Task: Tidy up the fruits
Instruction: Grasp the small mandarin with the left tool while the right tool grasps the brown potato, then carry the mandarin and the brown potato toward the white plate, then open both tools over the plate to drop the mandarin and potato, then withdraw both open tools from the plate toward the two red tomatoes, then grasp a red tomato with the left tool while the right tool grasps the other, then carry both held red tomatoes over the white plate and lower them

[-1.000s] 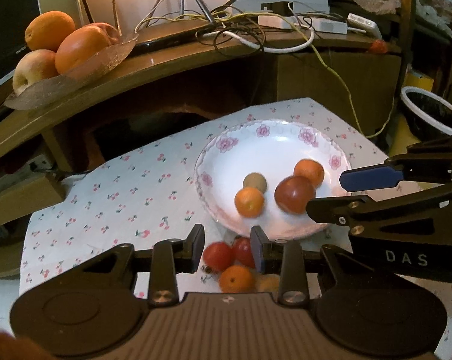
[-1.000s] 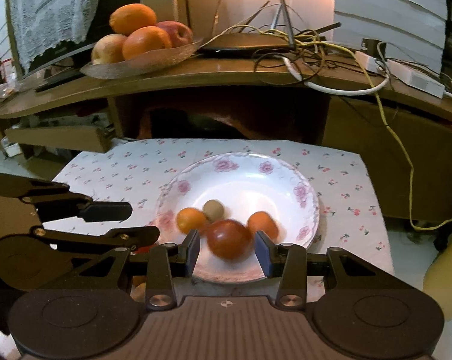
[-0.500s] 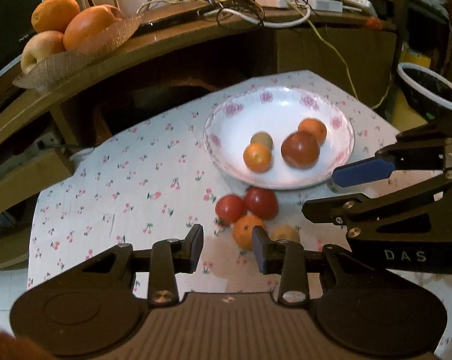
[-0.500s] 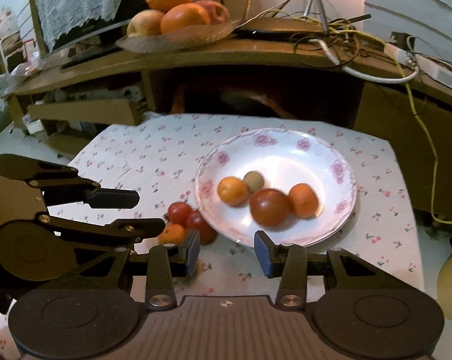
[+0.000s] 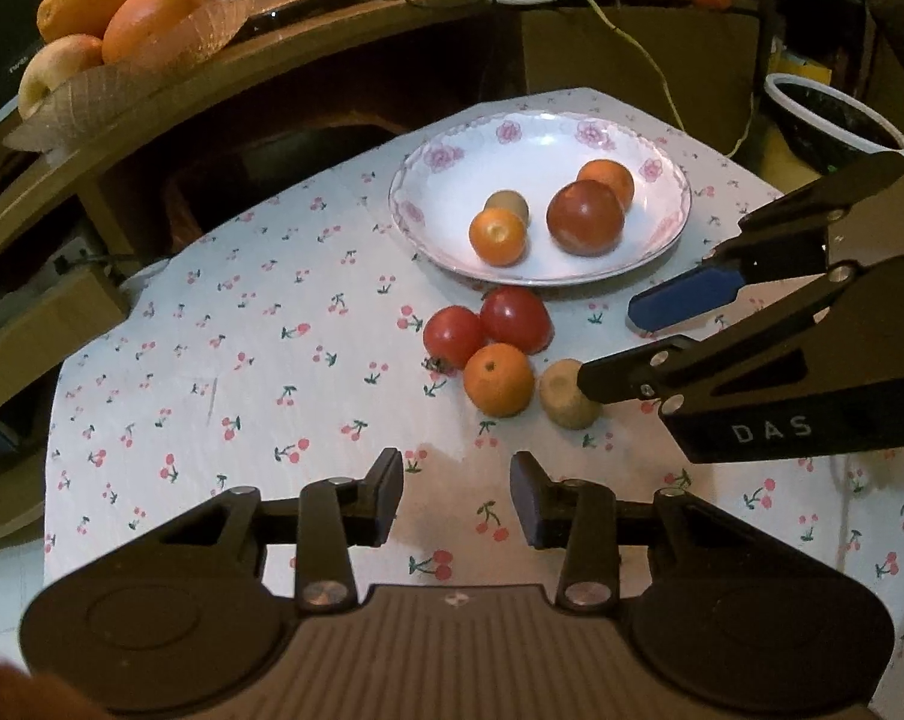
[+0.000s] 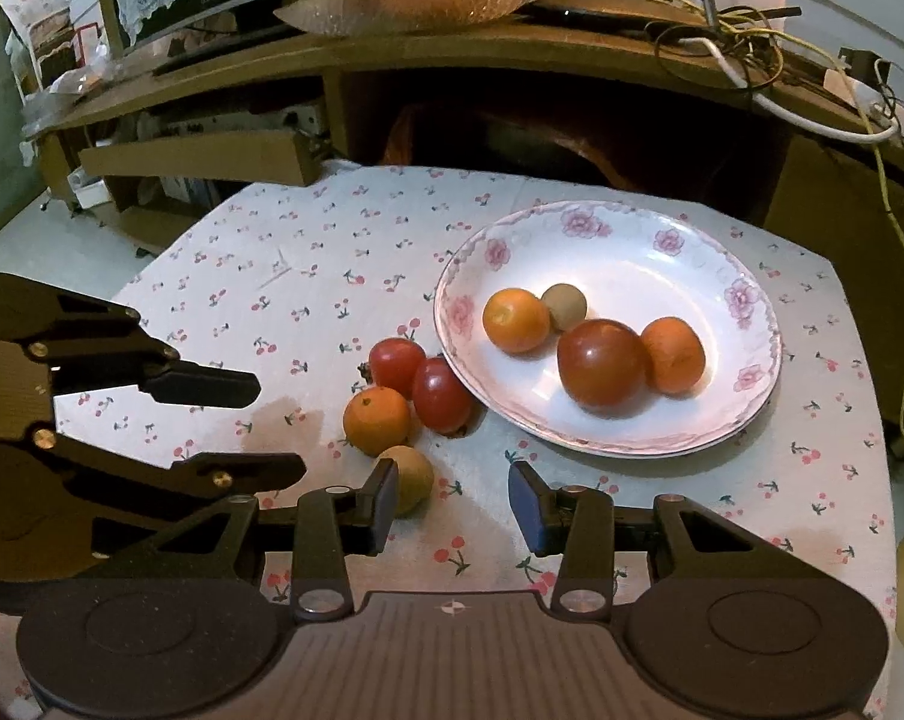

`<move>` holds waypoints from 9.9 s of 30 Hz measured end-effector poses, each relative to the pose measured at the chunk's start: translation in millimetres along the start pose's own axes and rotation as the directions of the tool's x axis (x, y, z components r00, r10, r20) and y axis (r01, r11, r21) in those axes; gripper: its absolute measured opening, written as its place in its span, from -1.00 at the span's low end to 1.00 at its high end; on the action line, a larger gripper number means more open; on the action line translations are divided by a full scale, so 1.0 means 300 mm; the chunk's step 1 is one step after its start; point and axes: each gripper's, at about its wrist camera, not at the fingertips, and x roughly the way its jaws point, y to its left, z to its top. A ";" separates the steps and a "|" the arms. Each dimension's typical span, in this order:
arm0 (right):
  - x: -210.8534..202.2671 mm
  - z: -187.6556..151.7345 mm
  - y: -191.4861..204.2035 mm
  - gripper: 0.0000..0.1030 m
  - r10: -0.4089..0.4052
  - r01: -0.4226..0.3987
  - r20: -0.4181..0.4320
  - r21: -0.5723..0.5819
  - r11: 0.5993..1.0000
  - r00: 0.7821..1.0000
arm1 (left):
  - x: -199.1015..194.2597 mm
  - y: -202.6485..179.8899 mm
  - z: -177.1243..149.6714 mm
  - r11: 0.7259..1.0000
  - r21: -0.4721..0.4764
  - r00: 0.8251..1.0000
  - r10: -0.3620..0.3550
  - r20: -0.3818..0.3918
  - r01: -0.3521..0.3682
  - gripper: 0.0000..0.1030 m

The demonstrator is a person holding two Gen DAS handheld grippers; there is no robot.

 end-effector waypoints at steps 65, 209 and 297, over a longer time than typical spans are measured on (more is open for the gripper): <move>-0.041 -0.081 -0.077 -0.45 0.054 -0.056 -0.111 -0.012 0.998 0.992 | 0.010 -0.094 -0.035 0.996 -0.073 0.999 -0.051 -0.005 0.051 -0.22; 0.079 0.036 -0.015 -0.53 0.006 -0.005 -0.007 0.100 0.995 1.000 | 0.023 0.082 0.095 0.993 -0.064 0.990 -0.087 0.114 0.095 -0.12; -0.139 -0.024 -0.073 -0.47 0.017 -0.016 -0.008 0.046 0.999 1.000 | -0.051 -0.088 0.135 0.993 -0.081 0.994 -0.074 0.086 0.081 -0.36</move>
